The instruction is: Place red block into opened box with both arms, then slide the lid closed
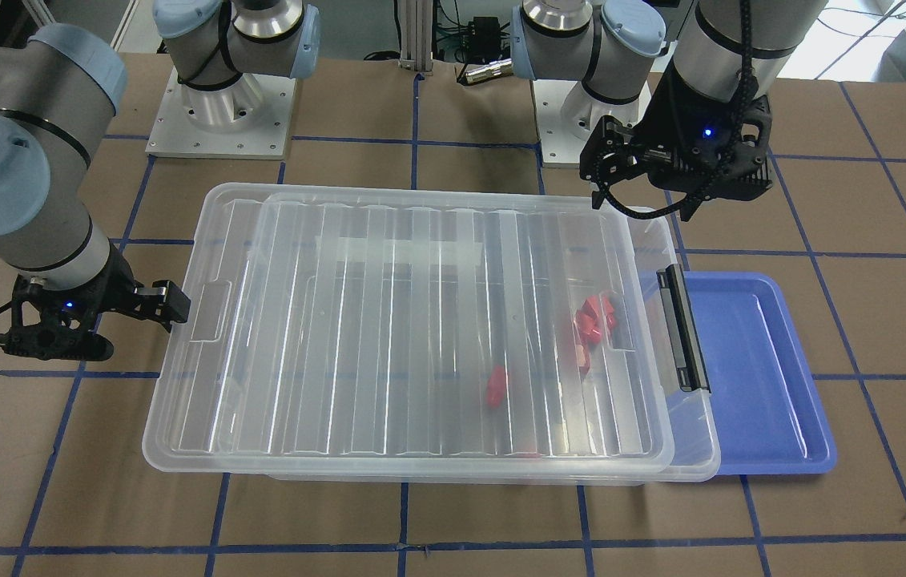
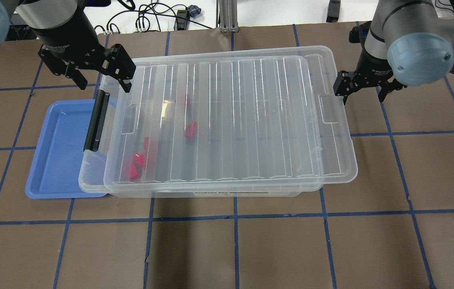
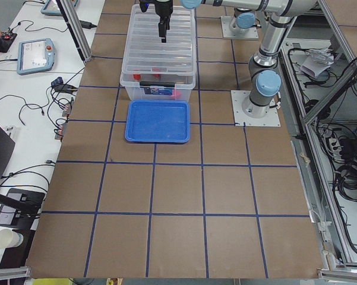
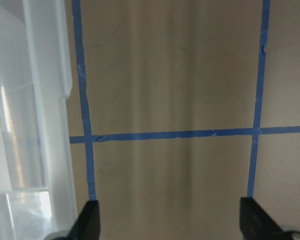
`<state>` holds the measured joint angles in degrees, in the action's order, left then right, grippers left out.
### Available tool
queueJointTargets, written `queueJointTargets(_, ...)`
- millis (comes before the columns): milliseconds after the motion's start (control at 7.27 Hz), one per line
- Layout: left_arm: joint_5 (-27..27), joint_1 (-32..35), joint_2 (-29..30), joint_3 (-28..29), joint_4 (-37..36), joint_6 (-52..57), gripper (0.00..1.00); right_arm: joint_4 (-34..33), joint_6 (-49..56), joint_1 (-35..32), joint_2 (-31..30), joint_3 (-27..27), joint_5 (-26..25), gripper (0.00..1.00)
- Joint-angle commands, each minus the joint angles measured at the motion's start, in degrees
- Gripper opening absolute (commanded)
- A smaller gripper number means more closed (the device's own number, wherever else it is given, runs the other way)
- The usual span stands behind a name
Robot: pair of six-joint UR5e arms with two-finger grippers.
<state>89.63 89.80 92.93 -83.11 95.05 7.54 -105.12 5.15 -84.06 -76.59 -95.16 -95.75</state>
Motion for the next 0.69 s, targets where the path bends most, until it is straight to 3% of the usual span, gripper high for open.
queueJointTargets(0,0.0,-1.1,-0.3,-0.4,-0.1,0.0,1.0,0.1,-0.2,-0.7,-0.1,0.0,0.0,1.0)
queueJointTargets(550,1.7,-1.0,-0.1,-0.2,-0.3,-0.1,1.0,0.3,-0.2,-1.0,-0.2,0.1,0.5,1.0)
